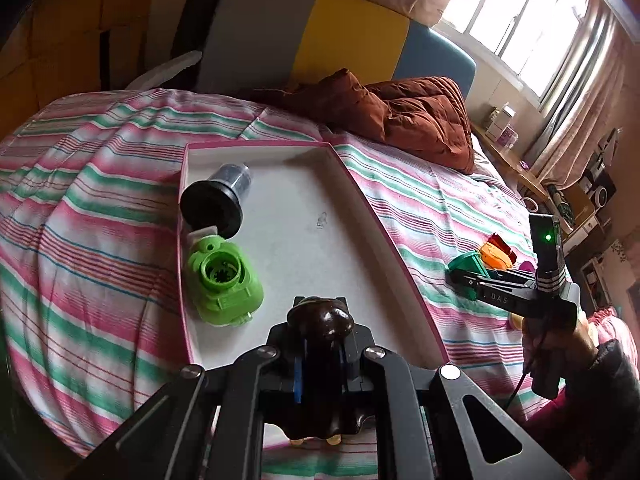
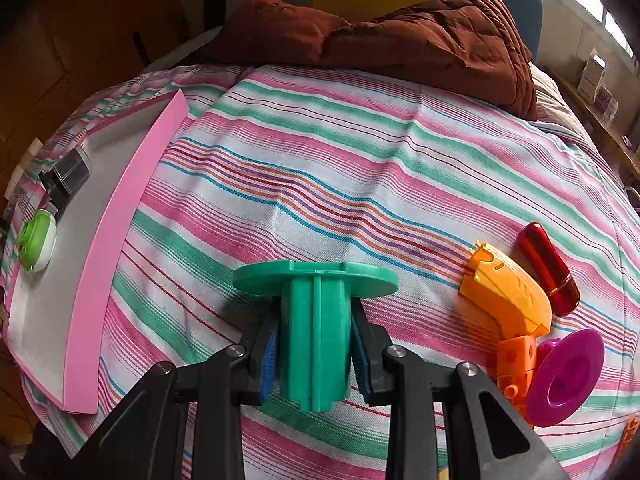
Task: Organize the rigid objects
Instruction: 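Carry the brown knob piece into the tray and release it with the left gripper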
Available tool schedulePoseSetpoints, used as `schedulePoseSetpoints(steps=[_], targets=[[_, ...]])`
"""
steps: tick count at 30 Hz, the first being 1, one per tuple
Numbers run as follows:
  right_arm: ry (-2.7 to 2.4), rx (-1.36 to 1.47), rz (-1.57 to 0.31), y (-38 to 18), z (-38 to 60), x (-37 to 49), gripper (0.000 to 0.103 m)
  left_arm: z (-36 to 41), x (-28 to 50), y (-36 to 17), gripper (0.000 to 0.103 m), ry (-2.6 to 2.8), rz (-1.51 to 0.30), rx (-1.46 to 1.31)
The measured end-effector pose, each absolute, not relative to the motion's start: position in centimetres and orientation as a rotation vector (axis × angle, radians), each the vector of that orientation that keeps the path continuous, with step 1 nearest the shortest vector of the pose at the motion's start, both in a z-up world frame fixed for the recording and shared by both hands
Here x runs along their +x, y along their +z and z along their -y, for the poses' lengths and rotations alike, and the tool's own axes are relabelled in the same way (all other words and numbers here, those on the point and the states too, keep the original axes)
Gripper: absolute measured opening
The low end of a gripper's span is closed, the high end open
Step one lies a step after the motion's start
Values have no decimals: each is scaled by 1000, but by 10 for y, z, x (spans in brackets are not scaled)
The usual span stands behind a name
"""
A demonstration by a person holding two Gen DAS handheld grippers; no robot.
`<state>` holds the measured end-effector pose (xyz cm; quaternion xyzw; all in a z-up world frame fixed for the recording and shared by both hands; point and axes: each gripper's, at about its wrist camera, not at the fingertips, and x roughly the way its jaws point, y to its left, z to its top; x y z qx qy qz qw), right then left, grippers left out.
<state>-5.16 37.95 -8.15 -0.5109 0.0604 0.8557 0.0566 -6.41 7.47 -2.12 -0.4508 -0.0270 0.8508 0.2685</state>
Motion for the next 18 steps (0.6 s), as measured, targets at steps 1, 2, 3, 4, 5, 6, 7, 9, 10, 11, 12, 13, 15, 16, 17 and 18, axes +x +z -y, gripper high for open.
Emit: schedulePoseSetpoints(steps=[1, 2, 3, 4, 5, 6, 7, 9, 10, 11, 12, 13, 15, 16, 17, 18], targets=[[2595, -1551, -178, -82, -380, -52, 31, -80, -68, -20, 12, 2295, 58, -1207], [2595, -1551, -172, -82, -380, -53, 31, -84, -72, -20, 12, 2298, 44, -1202], [2595, -1550, -166, -82, -379, -53, 31, -89, -77, -20, 12, 2297, 29, -1201], [2595, -1550, -159, -82, -379, -53, 31, -94, -84, -21, 12, 2294, 20, -1209], [2595, -1549, -154, -82, -378, -54, 31, -98, -90, -22, 12, 2292, 21, -1215], [2595, -1549, -151, -82, -378, -54, 31, -101, -97, -23, 12, 2288, 19, -1218], [2595, -1548, -154, -82, -378, -52, 31, -106, -104, -24, 12, 2290, 12, -1217], [2594, -1549, -158, -82, -378, -52, 31, -113, -117, -24, 12, 2303, -15, -1212], [2594, -1549, -160, -82, -378, -52, 31, -117, -124, -25, 12, 2305, -27, -1214], [2594, -1550, -162, -82, -378, -52, 31, -120, -132, -26, 12, 2308, -33, -1215], [2594, -1551, -164, -82, -378, -52, 31, -123, -139, -27, 12, 2311, -37, -1216], [2594, -1551, -163, -82, -378, -53, 31, -126, -146, -29, 12, 2317, -43, -1218], [2593, -1551, -164, -82, -378, -53, 31, -130, -161, -35, 12, 2322, -57, -1238], [2593, -1551, -165, -82, -378, -53, 31, -132, -168, -38, 12, 2322, -59, -1251], [2594, -1551, -163, -82, -378, -53, 31, -134, -173, -41, 13, 2329, -63, -1260], [2594, -1551, -164, -82, -378, -53, 31, -135, -178, -44, 13, 2339, -75, -1262]])
